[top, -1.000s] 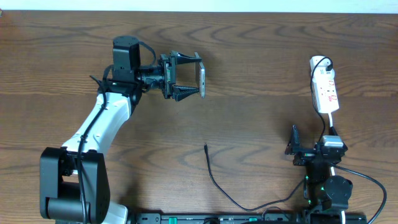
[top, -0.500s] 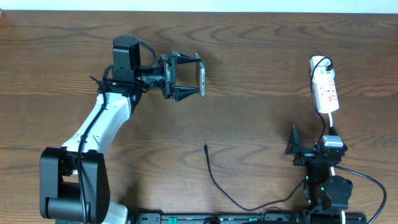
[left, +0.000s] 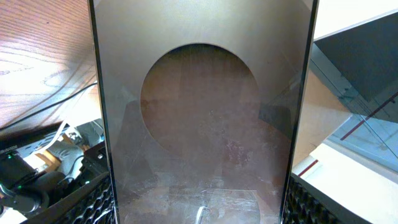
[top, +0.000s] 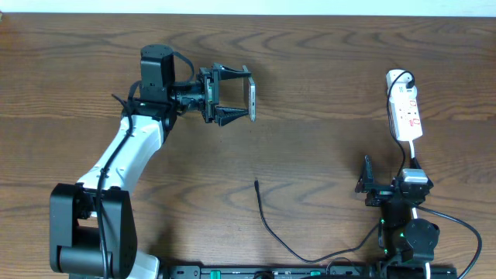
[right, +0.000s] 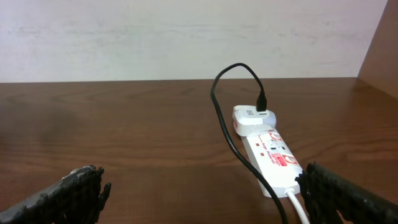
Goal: Plug charger to phone and switch on socket
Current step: 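Lift the phone with the left gripper and tilt it upright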
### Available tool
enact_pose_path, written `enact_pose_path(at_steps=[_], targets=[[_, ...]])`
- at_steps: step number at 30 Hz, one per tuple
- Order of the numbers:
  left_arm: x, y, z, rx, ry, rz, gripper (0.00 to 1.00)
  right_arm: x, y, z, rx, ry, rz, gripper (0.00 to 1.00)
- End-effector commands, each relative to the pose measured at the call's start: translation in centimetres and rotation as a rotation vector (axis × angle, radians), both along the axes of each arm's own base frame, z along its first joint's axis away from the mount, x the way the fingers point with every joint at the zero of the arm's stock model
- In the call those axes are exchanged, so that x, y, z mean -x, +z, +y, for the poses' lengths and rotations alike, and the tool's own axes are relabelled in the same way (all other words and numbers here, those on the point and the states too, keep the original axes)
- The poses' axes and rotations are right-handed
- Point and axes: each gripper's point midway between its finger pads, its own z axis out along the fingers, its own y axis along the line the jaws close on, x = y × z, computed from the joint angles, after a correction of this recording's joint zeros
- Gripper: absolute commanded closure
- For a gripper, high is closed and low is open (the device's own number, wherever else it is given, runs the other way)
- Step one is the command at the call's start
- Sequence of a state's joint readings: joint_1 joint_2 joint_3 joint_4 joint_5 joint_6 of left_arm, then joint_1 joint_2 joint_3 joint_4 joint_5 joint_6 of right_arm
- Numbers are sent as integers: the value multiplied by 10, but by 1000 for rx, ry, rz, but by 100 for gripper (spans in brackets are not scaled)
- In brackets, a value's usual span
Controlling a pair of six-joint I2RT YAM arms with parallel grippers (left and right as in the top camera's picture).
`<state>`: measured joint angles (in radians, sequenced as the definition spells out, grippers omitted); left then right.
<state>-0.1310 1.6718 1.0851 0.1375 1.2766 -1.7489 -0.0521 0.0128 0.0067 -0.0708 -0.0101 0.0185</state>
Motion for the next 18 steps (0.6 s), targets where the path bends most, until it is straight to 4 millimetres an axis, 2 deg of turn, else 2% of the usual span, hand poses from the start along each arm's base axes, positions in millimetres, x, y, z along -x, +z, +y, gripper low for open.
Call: enact_pose_path(at_steps=[1, 18], targets=[[0, 22, 0, 9, -14, -89, 92, 0, -2, -3, -11, -13, 4, 1], [-15, 14, 5, -57, 63, -165, 93, 0, -1, -3, -11, -13, 4, 1]])
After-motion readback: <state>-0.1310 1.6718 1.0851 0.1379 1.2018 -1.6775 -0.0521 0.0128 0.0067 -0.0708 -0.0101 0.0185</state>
